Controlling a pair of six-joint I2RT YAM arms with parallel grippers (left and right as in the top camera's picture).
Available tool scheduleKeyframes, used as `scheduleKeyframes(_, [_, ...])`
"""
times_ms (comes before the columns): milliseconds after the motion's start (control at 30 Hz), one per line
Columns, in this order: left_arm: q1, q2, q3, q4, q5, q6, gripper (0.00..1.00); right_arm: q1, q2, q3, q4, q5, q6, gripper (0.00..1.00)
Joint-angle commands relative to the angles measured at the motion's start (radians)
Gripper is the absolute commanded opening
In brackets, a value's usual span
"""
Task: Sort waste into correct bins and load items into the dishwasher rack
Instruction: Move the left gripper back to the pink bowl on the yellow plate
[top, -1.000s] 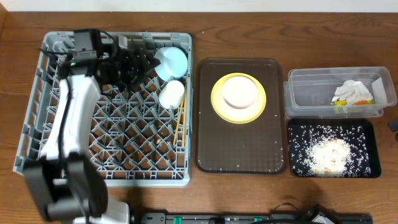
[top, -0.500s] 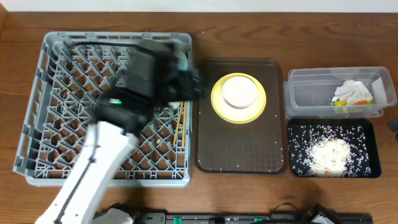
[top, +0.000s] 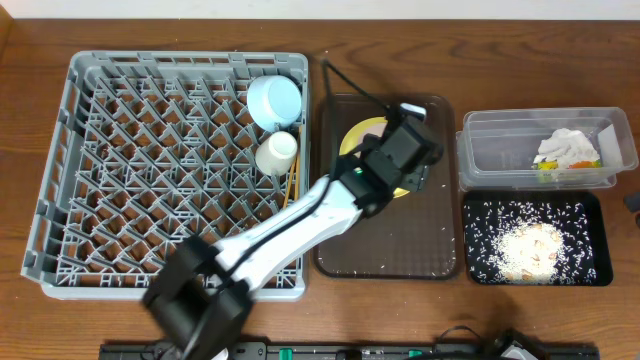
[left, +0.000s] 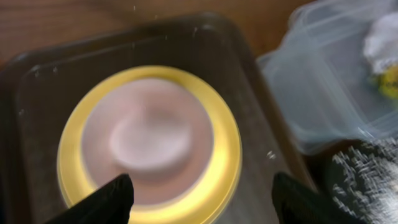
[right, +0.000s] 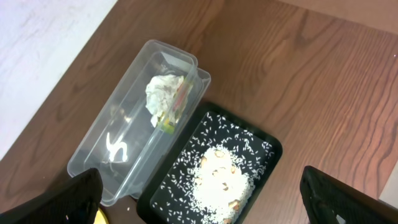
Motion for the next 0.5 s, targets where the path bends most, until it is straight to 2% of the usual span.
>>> scheduleKeyframes(0, [0.003, 0.086, 0.011, 0.071, -0.056, 0.084, 0.73, -0.013, -0.002, 0.0, -0.001, 0.0, 0.011, 0.99])
scheduleKeyframes(167, [0.003, 0.169, 0.011, 0.164, -0.055, 0.121, 0.72, -0.013, -0.002, 0.0, -0.001, 0.0, 0.011, 0.99])
scheduleKeyframes(333, [0.003, 0.212, 0.011, 0.185, -0.056, 0.122, 0.72, -0.013, -0.002, 0.0, -0.001, 0.0, 0.011, 0.99])
scheduleKeyframes(400, [0.003, 0.228, 0.011, 0.188, -0.056, 0.126, 0.67, -0.013, -0.002, 0.0, -0.001, 0.0, 0.011, 0.99])
scheduleKeyframes(467, [0.003, 0.24, 0.011, 0.191, -0.056, 0.129, 0.57, -0.013, -0.002, 0.0, -0.001, 0.0, 0.011, 0.99])
